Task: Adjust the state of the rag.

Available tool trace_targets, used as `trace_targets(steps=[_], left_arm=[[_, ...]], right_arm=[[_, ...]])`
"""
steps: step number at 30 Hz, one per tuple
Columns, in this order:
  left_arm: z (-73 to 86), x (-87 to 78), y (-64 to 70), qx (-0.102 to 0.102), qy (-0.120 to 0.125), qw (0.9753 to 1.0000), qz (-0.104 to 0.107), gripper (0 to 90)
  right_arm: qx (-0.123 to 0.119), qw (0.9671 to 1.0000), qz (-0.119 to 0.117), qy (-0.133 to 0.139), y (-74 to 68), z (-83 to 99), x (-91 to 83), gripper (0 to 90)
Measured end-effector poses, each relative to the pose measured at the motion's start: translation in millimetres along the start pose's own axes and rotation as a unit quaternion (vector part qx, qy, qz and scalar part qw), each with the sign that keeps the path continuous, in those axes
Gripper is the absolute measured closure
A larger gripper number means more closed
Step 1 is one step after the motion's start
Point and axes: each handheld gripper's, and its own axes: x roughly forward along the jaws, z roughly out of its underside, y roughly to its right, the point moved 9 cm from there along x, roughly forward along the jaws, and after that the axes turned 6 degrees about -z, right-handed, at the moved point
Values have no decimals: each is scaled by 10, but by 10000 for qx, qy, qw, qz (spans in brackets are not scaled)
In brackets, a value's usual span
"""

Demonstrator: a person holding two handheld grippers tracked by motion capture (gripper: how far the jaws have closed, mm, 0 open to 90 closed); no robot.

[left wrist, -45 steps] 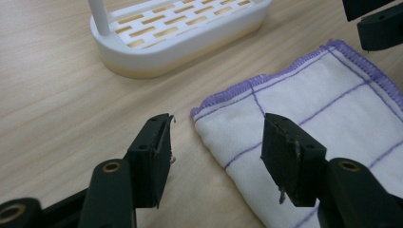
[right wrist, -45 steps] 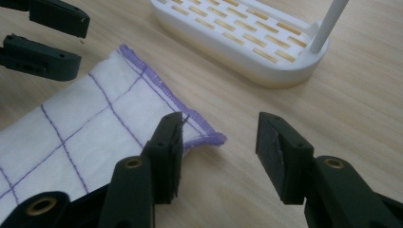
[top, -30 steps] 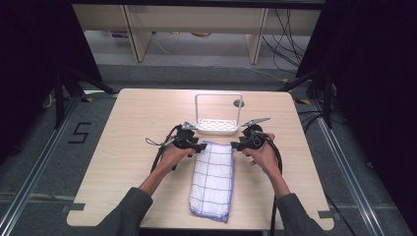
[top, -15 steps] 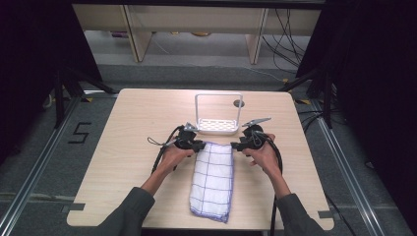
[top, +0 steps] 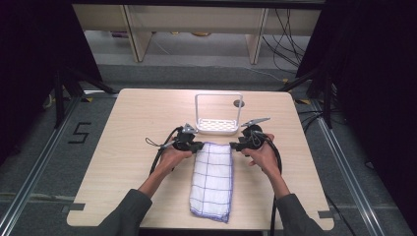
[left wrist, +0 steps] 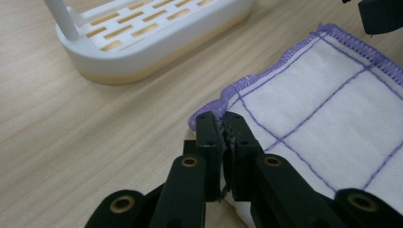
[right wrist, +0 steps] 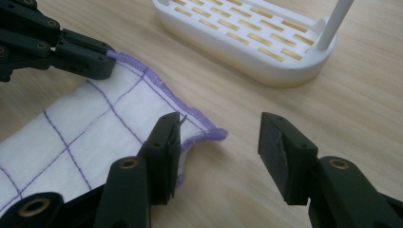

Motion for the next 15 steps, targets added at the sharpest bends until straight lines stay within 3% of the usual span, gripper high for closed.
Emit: trace_targets(steps=[1, 4, 7, 9, 10, 13, 14, 15], left_arm=[[4, -3, -7, 0, -1, 10000, -6, 852], [12, -9, -17, 1, -7, 10000, 16, 852], [14, -6, -13, -3, 0, 10000, -20, 852], [13, -7, -11, -2, 10, 10000, -11, 852], [12, -11, -14, 31, 17, 10000, -1, 852], [24, -22, -21, -20, 10, 10000, -8, 851], [29, -28, -30, 47, 7, 10000, -12, 851], [37, -29, -30, 12, 5, 10000, -11, 851]], right_arm=[[18, 9999, -4, 132, -7, -22, 22, 504], [184, 9998, -51, -27, -48, -10, 12, 503], [144, 9999, -86, 10, -66, -26, 67, 500], [186, 9997, -85, -103, -88, -17, 79, 496], [38, 10000, -62, 11, -69, -37, 114, 494], [220, 9997, -90, -102, -102, -42, 178, 486], [113, 9997, -93, -181, -87, -32, 194, 486], [198, 9996, -122, -166, -103, -33, 233, 487]])
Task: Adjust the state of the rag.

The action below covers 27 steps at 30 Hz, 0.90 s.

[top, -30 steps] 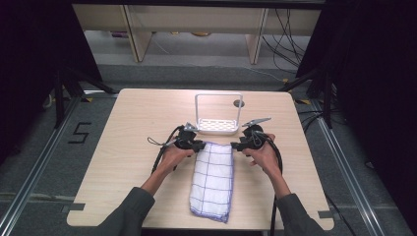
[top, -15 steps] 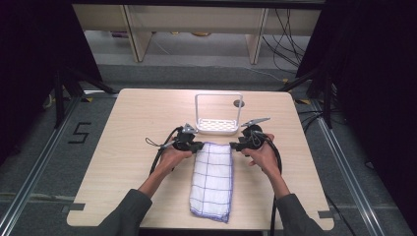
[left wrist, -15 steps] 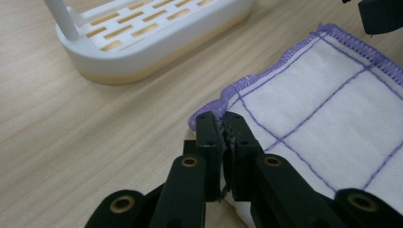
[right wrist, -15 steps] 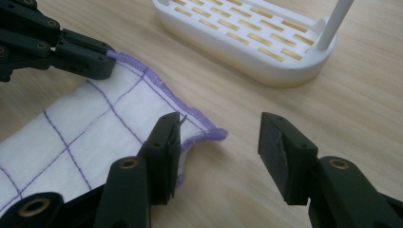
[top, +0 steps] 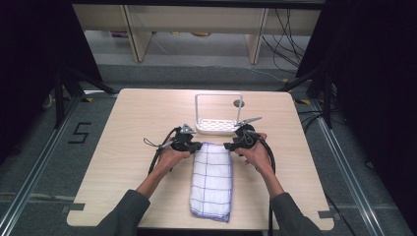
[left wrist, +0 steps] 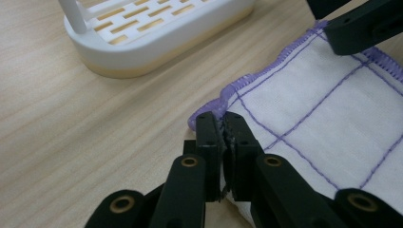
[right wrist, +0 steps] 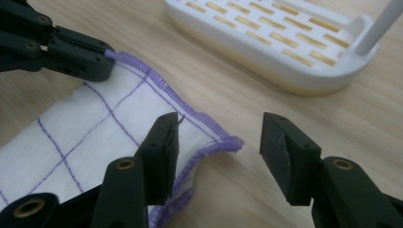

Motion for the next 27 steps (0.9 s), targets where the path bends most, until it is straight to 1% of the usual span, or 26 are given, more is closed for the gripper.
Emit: trace_targets(steps=[1, 2, 3, 4, 6, 7, 9, 10, 11, 12, 13, 14, 15, 16, 17, 19, 20, 21, 22, 23, 25, 27], left_arm=[[7, -6, -6, 18, -16, 10000, 21, 850], [5, -7, -6, -11, 1, 10000, 3, 850], [11, -13, -5, -19, -8, 10000, 13, 850], [13, -16, -7, -8, -7, 10000, 35, 849], [25, -30, -13, -2, -23, 10000, 27, 848], [27, -33, -20, 42, -6, 10000, 33, 848], [31, -39, -24, 7, 9, 10000, -2, 847], [32, -42, -25, 6, 9, 10000, 5, 846], [32, -43, -23, 1, 11, 10000, 6, 846], [31, -45, -21, -1, 14, 10000, 5, 845], [28, -47, -19, -25, 28, 10000, 18, 846], [27, -50, -17, -37, 29, 10000, 32, 845], [25, -52, -14, -44, 30, 10000, 51, 845], [24, -55, -17, -41, 37, 10000, 25, 845], [23, -58, -18, -37, 43, 10000, 21, 845], [23, -60, -19, -4, 45, 10000, 31, 845], [24, -61, -17, 3, 52, 10000, 28, 845], [25, -61, -16, 1, 59, 10000, 35, 845], [28, -62, -17, 11, 58, 10000, 35, 845], [31, -63, -19, 12, 56, 10000, 33, 845], [35, -65, -17, -57, 71, 10000, 29, 845], [43, -64, -21, -27, 60, 10000, 35, 846]], right_arm=[[-5, 10000, -1, -46, -2, 6, 43, 487], [-134, 9999, 3, -94, 13, 11, 72, 499], [-161, 9998, -41, -133, 4, 21, 93, 521], [-74, 9998, -68, -195, -23, 44, 104, 543], [-93, 9995, -147, -273, -52, 74, 123, 545], [-91, 9994, -138, -297, -69, 85, 115, 544], [-164, 9993, -177, -288, -95, 89, 105, 539], [-106, 9992, -231, -301, -124, 101, 109, 537], [-184, 9990, -206, -361, -121, 110, 103, 536], [-155, 9990, -250, -326, -140, 116, 118, 537], [-140, 9989, -198, -407, -147, 135, 113, 537], [-115, 9986, -197, -486, -163, 152, 112, 537], [-160, 9987, -183, -458, -161, 152, 128, 537], [-141, 9989, -134, -428, -166, 153, 133, 537], [-212, 9987, -128, -455, -173, 158, 128, 537], [-163, 9983, -82, -554, -203, 179, 119, 542], [-237, 9984, -113, -498, -218, 176, 114, 548], [-108, 9988, -127, -470, -249, 185, 132, 550], [-75, 9985, -35, -541, -240, 196, 135, 557], [-238, 9983, -133, -511, -237, 189, 137, 577], [-235, 9980, -129, -575, -243, 206, 147, 601], [-224, 9980, -148, -565, -242, 213, 163, 642]])
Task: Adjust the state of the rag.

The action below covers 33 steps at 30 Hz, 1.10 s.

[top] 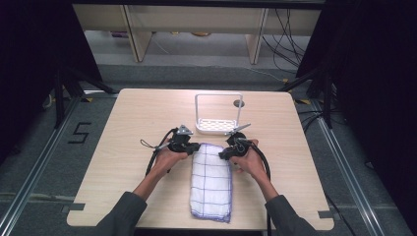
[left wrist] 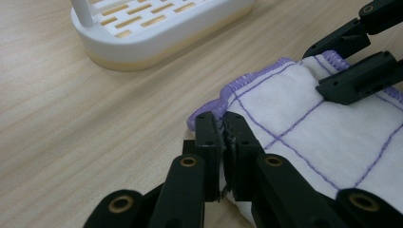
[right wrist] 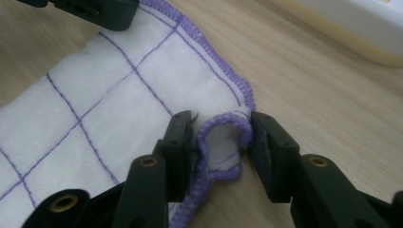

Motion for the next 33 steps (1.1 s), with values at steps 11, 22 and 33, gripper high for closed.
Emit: trace_targets(steps=[11, 22, 33], left_arm=[[-12, -68, 11, -63, 108, 9999, 95, 850], [-164, -244, 17, -194, 496, 9985, 136, 852], [-283, -403, 18, -211, 737, 9969, 157, 851]], right_arm=[[-62, 9993, -175, 333, -23, -60, -74, 845], [-213, 9976, -240, 607, -93, -173, -264, 849], [-304, 9949, -284, 914, -165, -288, -407, 850]])
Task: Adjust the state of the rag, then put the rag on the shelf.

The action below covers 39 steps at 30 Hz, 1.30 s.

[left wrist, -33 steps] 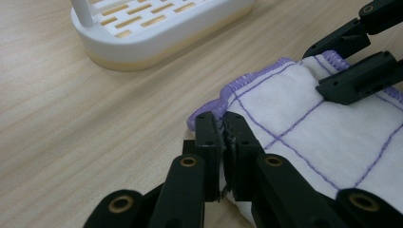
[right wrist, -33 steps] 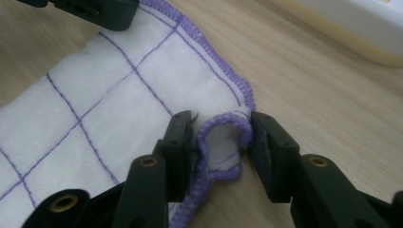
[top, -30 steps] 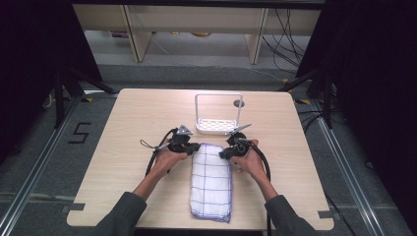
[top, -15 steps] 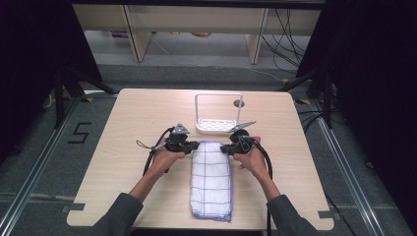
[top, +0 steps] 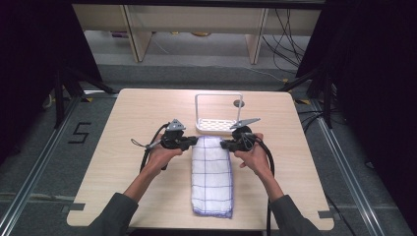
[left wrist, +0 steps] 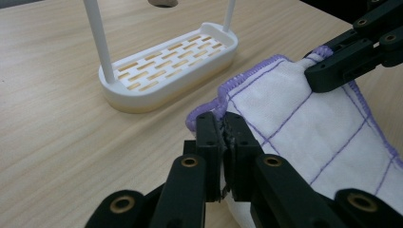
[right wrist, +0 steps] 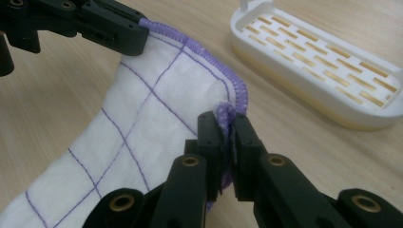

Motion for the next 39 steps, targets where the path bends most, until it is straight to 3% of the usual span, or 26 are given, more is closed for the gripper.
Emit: trace_targets(steps=[6, 8, 10, 12, 13, 16, 17, 18, 21, 30, 34, 36, 37, 39], left_arm=[[-25, -49, -15, 18, -30, 10000, 31, 850], [-78, -97, -12, 27, 39, 10000, 37, 850], [-128, -131, 6, 75, 124, 9999, 71, 850], [-172, -166, 28, 116, 186, 9997, 65, 850], [-189, -185, 40, 107, 192, 9997, 77, 850], [-242, -237, 46, 144, 230, 9996, 36, 849], [-269, -251, 44, 171, 250, 9995, 34, 849], [-284, -253, 48, 175, 257, 9995, 42, 849], [-335, -254, 58, 204, 271, 9994, 12, 849], [-471, -282, 112, 230, 284, 9993, 9, 849], [-572, -348, 140, 276, 301, 9992, 3, 849], [-641, -394, 158, 283, 363, 9989, 20, 849], [-703, -446, 169, 323, 373, 9988, 15, 849], [-814, -515, 183, 368, 475, 9982, 11, 849]], right_arm=[[19, 9999, -130, 21, -23, -22, -8, 849], [28, 10000, -62, -58, -12, -13, -36, 849], [-51, 9999, -122, 111, -33, -53, -55, 849], [-74, 9999, -102, 77, -53, -76, -122, 849], [9, 9997, -210, 125, -94, -96, -138, 849], [-156, 9995, -120, 247, -97, -160, -205, 849], [-118, 9993, -201, 278, -125, -180, -219, 849], [-152, 9993, -89, 335, -117, -197, -238, 849], [-157, 9990, -177, 374, -134, -222, -269, 849], [-65, 9988, -154, 468, -110, -252, -354, 849], [-61, 9982, -166, 581, -140, -306, -439, 850], [-208, 9972, -184, 694, -143, -376, -507, 850], [-123, 9972, -202, 714, -165, -397, -538, 850], [-184, 9959, -198, 864, -191, -501, -632, 850]])
